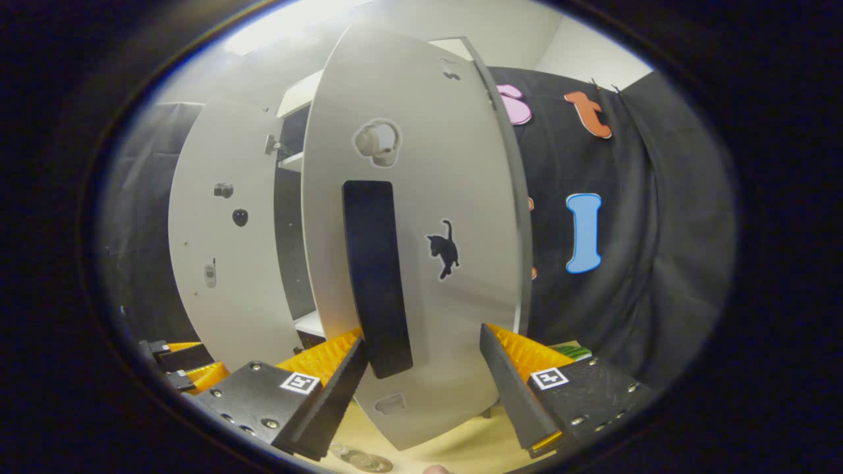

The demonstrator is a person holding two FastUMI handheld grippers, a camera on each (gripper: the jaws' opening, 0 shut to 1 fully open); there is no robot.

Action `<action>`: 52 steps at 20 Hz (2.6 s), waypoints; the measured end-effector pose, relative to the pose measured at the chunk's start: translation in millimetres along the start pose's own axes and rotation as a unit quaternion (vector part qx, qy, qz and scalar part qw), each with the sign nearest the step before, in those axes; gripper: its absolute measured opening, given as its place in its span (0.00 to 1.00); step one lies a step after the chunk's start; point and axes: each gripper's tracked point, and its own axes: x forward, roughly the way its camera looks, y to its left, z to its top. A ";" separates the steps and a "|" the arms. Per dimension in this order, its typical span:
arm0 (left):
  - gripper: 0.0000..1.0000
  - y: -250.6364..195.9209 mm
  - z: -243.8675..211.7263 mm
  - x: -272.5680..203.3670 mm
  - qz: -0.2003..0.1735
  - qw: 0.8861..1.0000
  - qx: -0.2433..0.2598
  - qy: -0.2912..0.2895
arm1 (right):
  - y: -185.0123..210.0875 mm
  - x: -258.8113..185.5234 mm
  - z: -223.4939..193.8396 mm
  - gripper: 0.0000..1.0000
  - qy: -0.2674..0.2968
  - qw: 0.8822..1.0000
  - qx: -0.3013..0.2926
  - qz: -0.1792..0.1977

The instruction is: Grasp the bottle in the cabinet with the left hand and place it on the coaster, then close the right door with the right hand and the left door with the left hand.

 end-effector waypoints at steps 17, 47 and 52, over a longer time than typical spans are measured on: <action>0.84 141.6 33.7 -15.2 0.064 0.996 -0.054 -0.014 | 57.0 106.9 -1.4 1.00 -0.023 0.998 -0.017 -0.049; 0.86 175.7 71.0 43.1 -0.037 0.999 -0.025 -0.029 | 69.2 137.5 -16.1 0.97 -0.001 0.995 0.020 -0.100; 0.86 162.5 66.7 45.7 -0.058 0.996 -0.071 -0.020 | 75.1 99.1 -34.2 1.00 0.014 0.995 0.047 -0.084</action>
